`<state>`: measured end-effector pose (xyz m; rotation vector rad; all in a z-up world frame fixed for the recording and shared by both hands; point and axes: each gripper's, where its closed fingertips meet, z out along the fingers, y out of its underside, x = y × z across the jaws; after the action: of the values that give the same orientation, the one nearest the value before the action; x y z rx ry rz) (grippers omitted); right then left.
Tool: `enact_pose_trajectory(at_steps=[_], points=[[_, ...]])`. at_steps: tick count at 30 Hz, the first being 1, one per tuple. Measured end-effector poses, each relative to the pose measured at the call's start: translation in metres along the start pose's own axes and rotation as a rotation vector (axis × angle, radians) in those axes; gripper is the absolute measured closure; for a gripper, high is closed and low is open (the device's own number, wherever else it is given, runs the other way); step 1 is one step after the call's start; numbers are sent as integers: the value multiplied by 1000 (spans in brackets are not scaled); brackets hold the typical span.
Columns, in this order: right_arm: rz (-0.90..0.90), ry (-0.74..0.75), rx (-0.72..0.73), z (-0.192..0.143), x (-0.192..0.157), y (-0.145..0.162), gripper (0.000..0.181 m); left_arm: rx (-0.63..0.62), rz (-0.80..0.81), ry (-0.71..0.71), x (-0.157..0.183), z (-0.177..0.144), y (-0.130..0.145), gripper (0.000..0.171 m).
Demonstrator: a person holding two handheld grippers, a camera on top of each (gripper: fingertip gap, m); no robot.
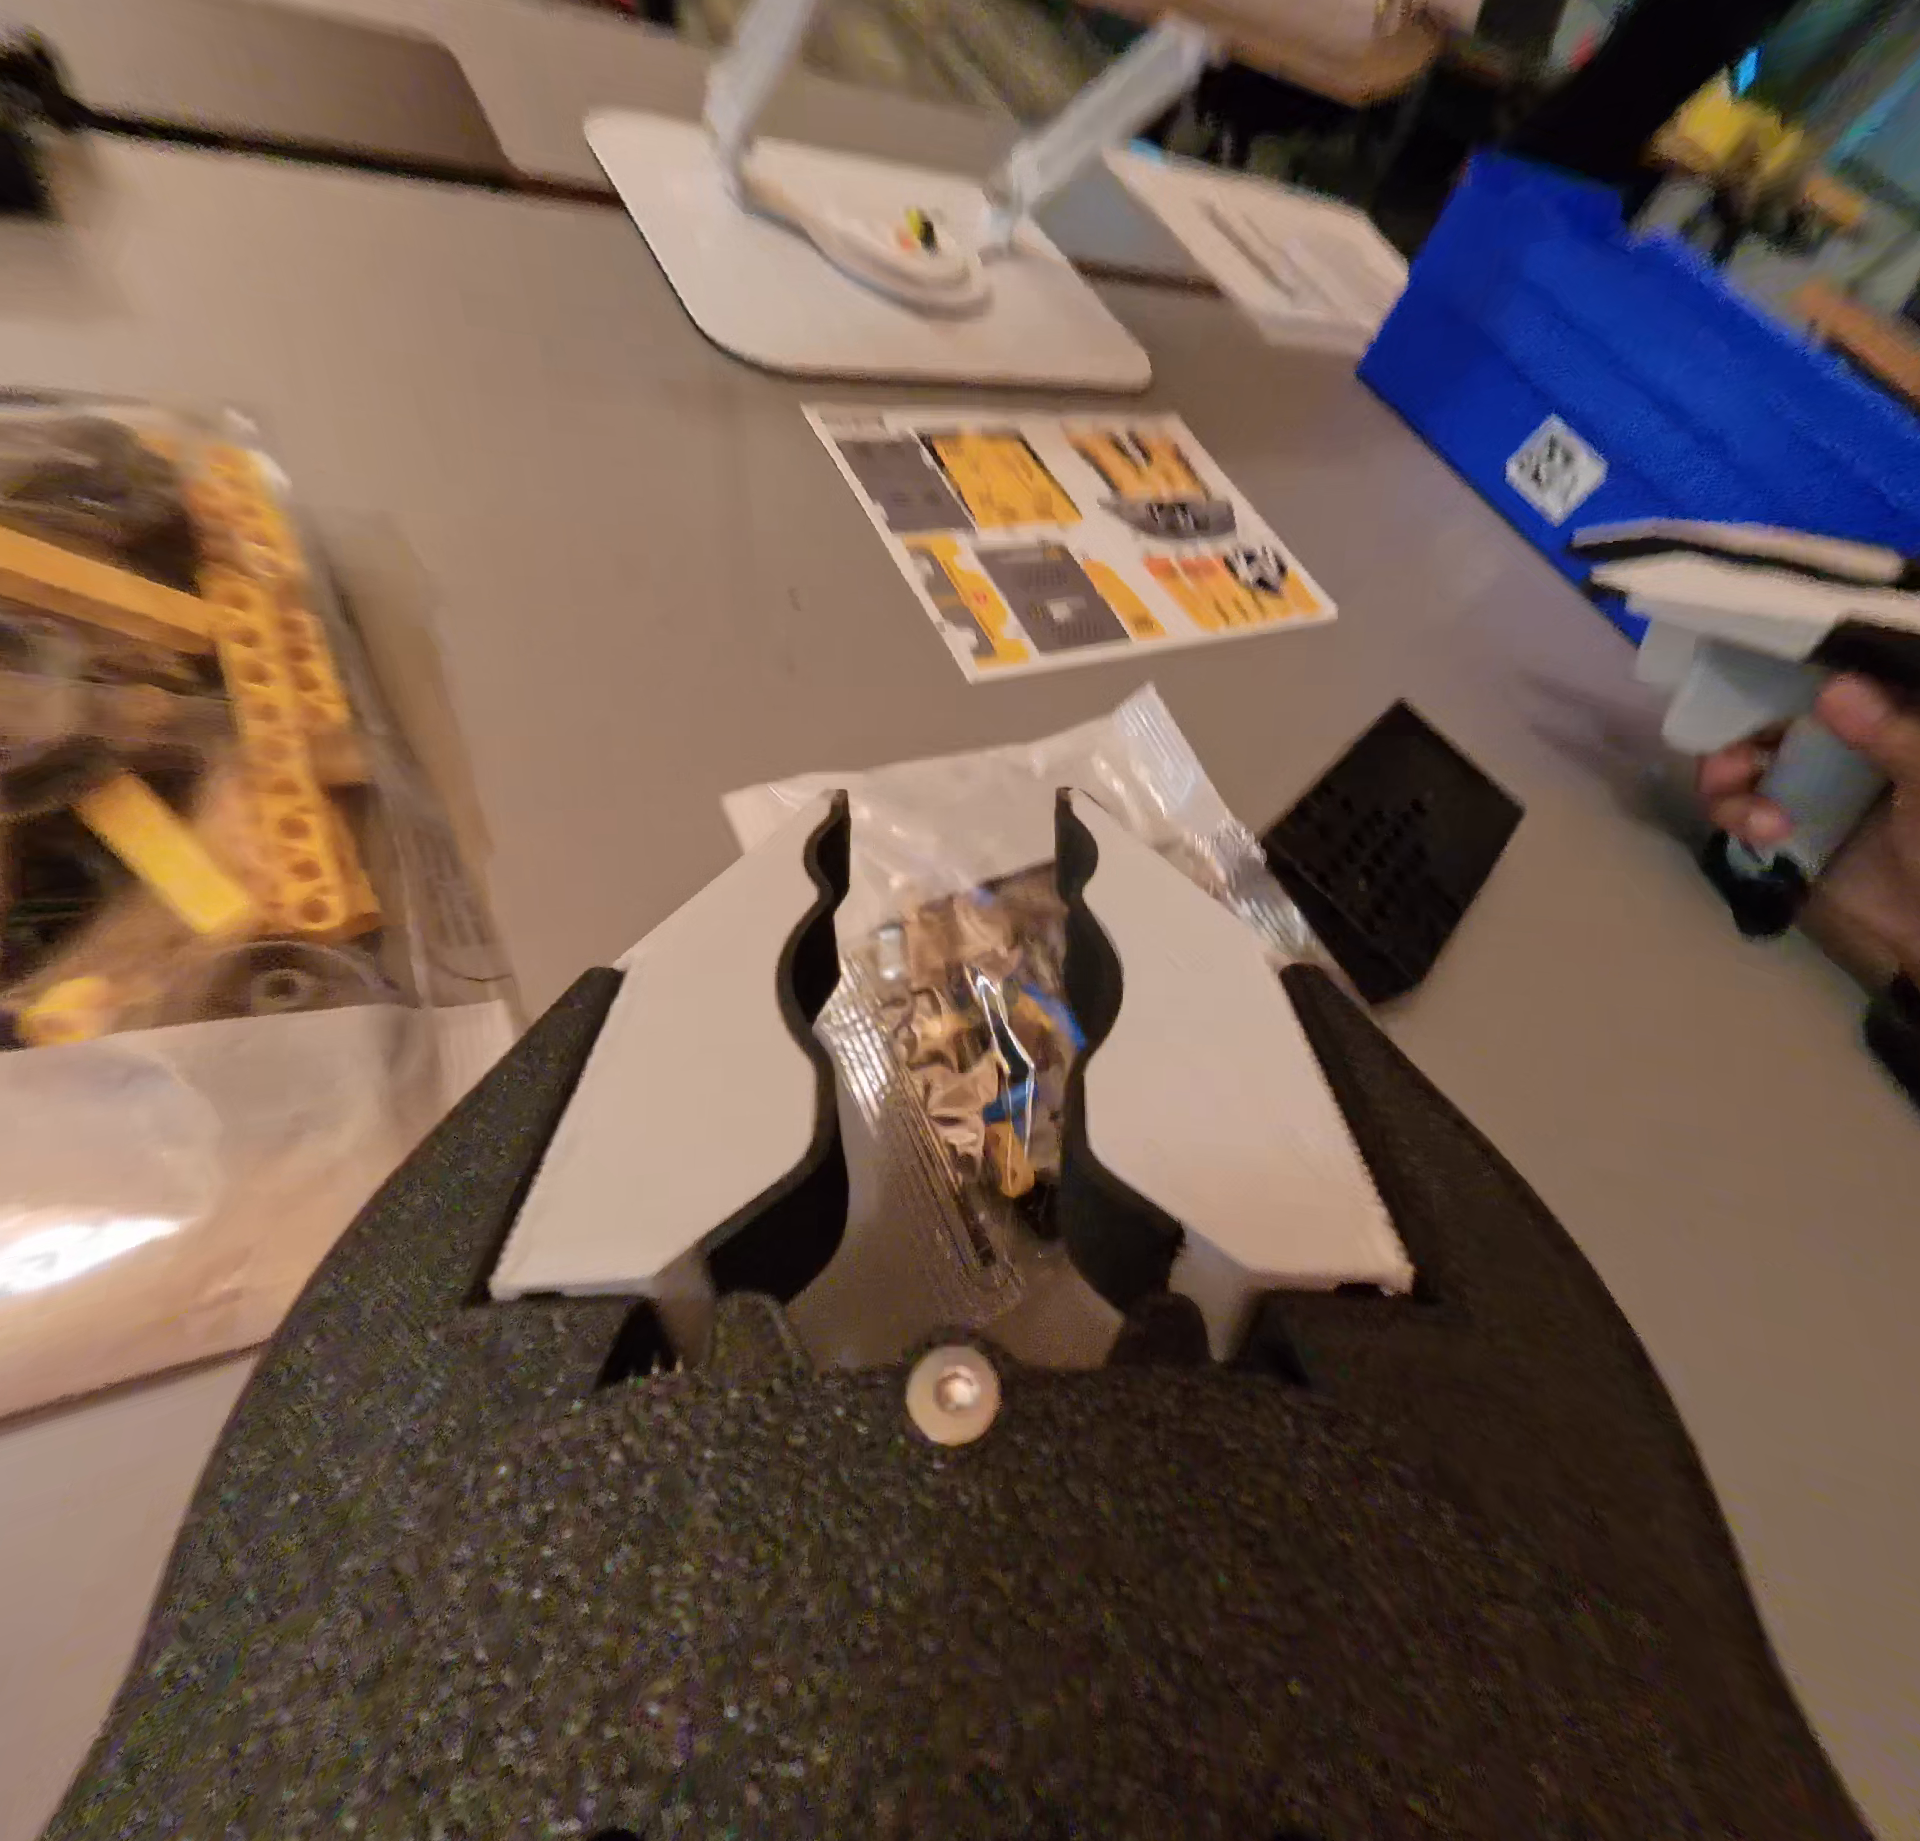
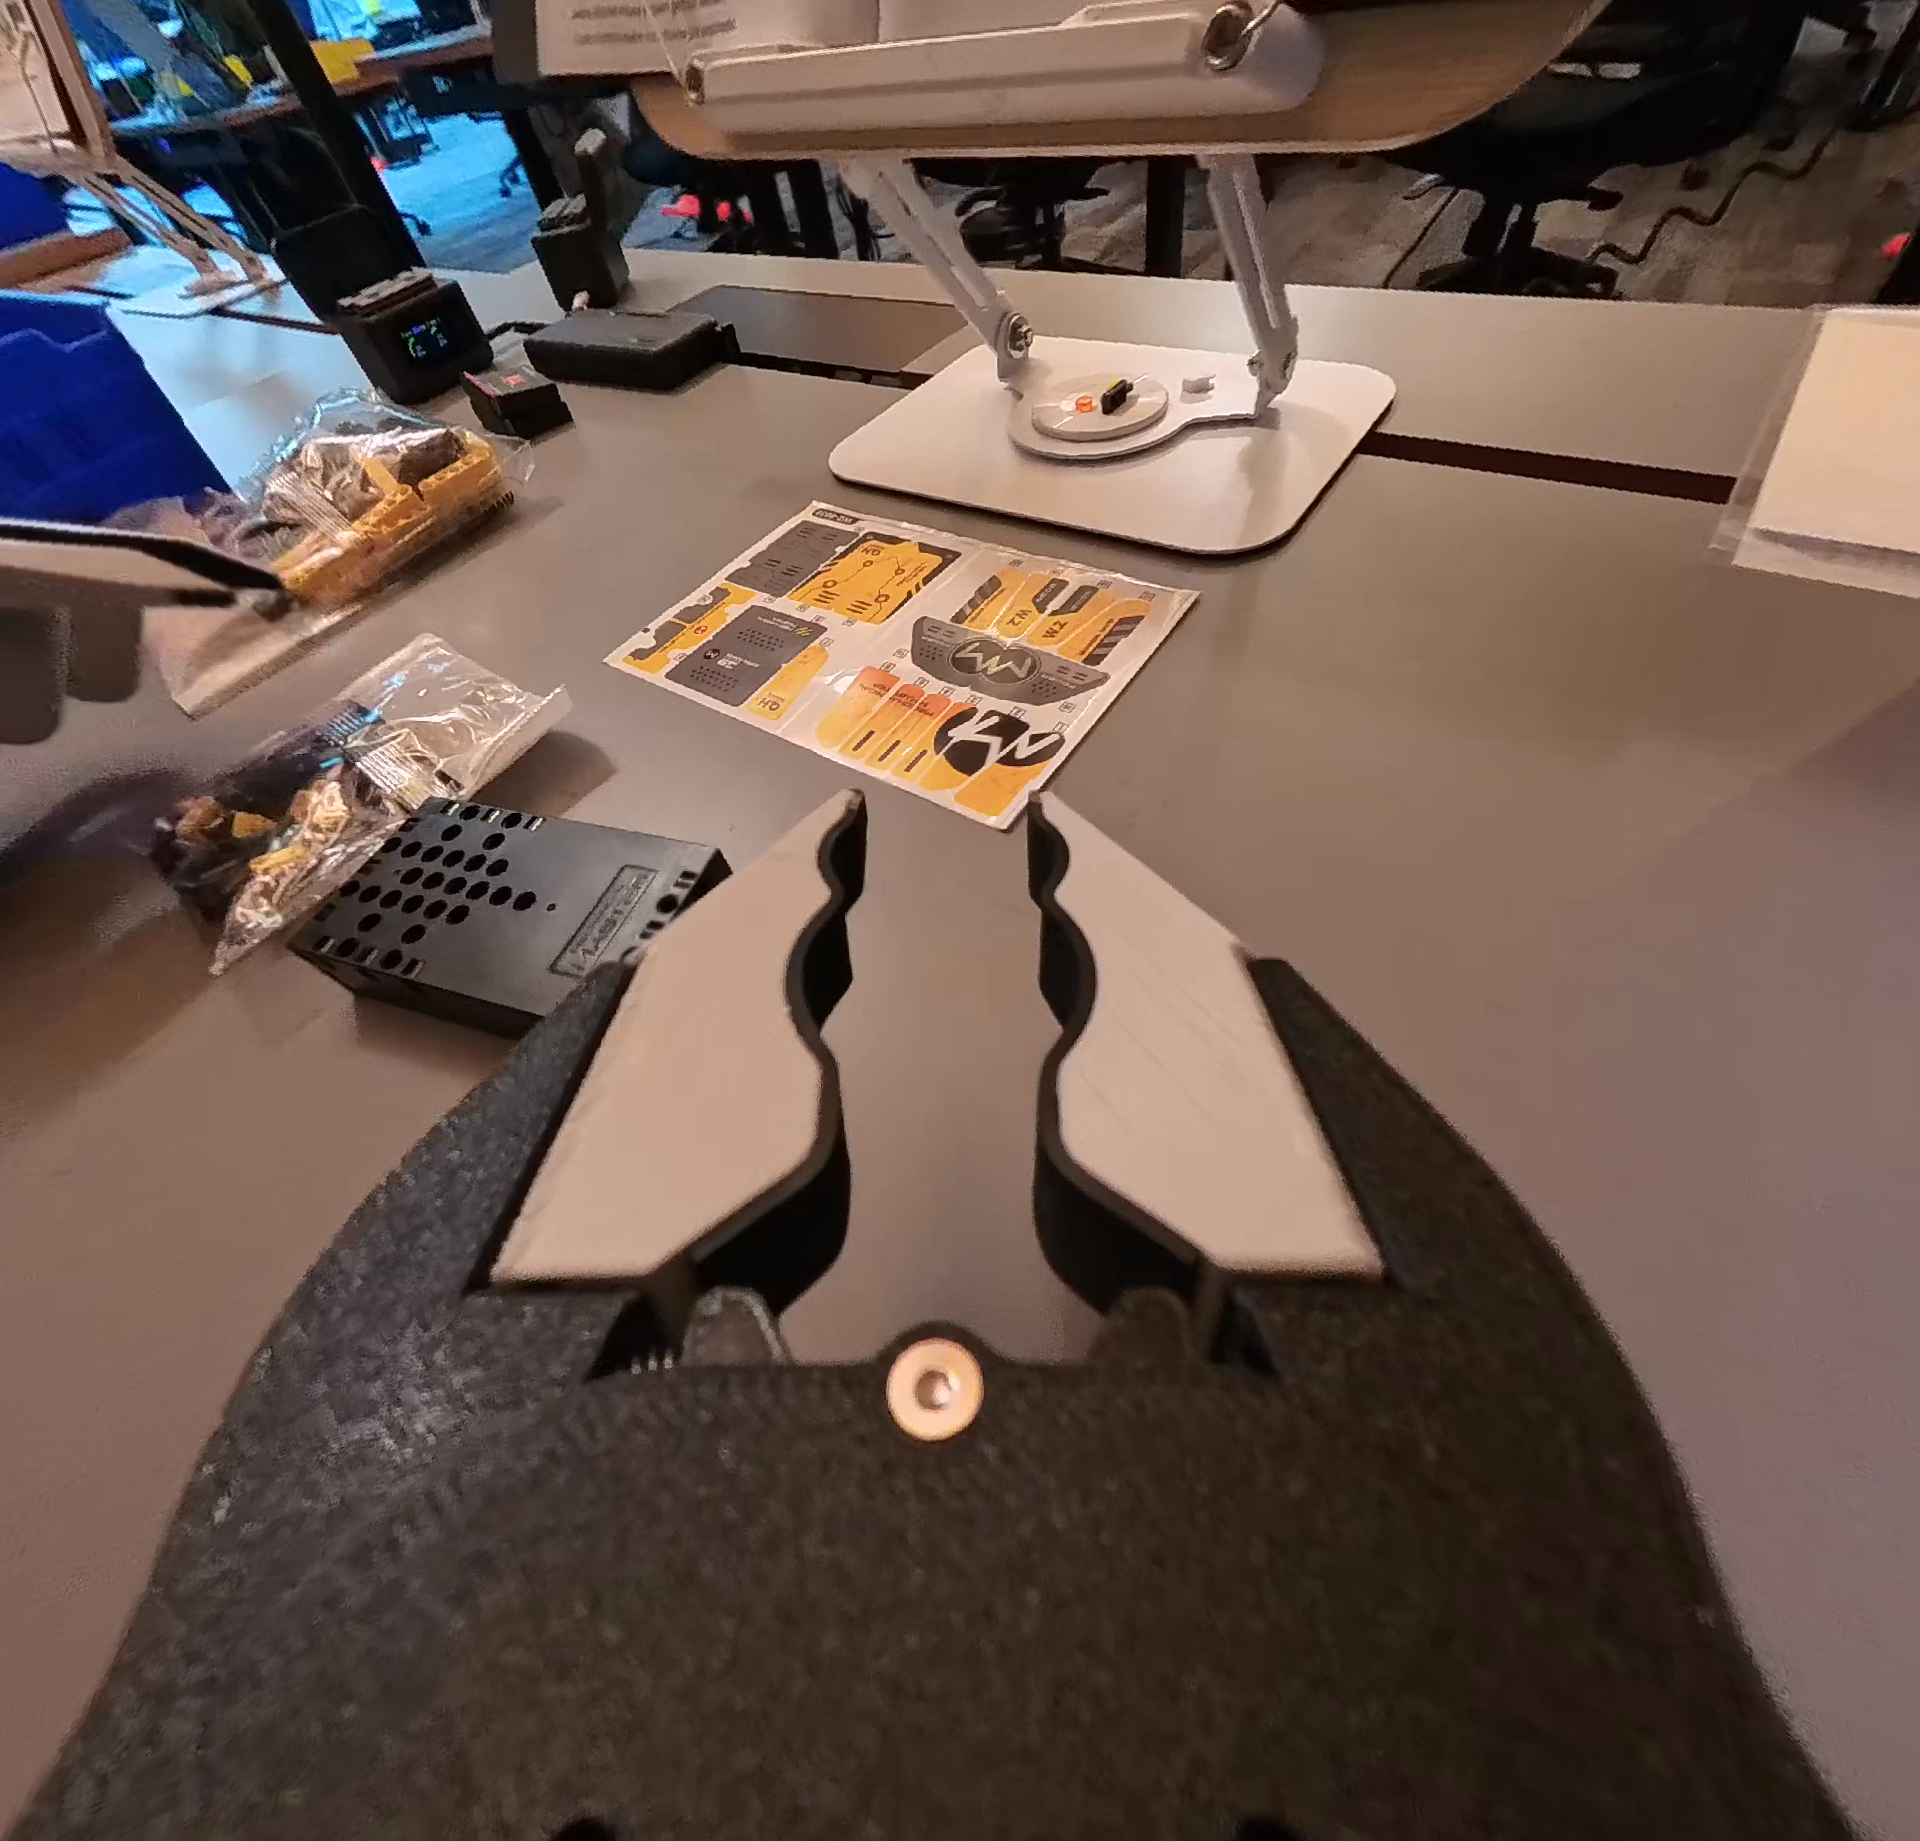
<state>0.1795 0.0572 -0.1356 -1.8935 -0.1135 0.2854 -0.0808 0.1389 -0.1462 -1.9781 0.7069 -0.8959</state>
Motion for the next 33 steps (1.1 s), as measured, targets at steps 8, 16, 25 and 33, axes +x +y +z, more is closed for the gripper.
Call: enact_pose_trajectory(at_steps=[8,16,25,33], points=[[27,-1,17,-2,3,-2,150,337,-41,-270,-69,-167,-103,132],[90,-14,25,-3,8,-3,150,19,-253,-933,-231,-321,-8,132],[107,-20,41,-5,9,-5,150,-185,-262,-947,-249,-302,34,131],[38,-14,14,-2,1,-2,150,-305,-210,-737,-218,-278,47,96]])
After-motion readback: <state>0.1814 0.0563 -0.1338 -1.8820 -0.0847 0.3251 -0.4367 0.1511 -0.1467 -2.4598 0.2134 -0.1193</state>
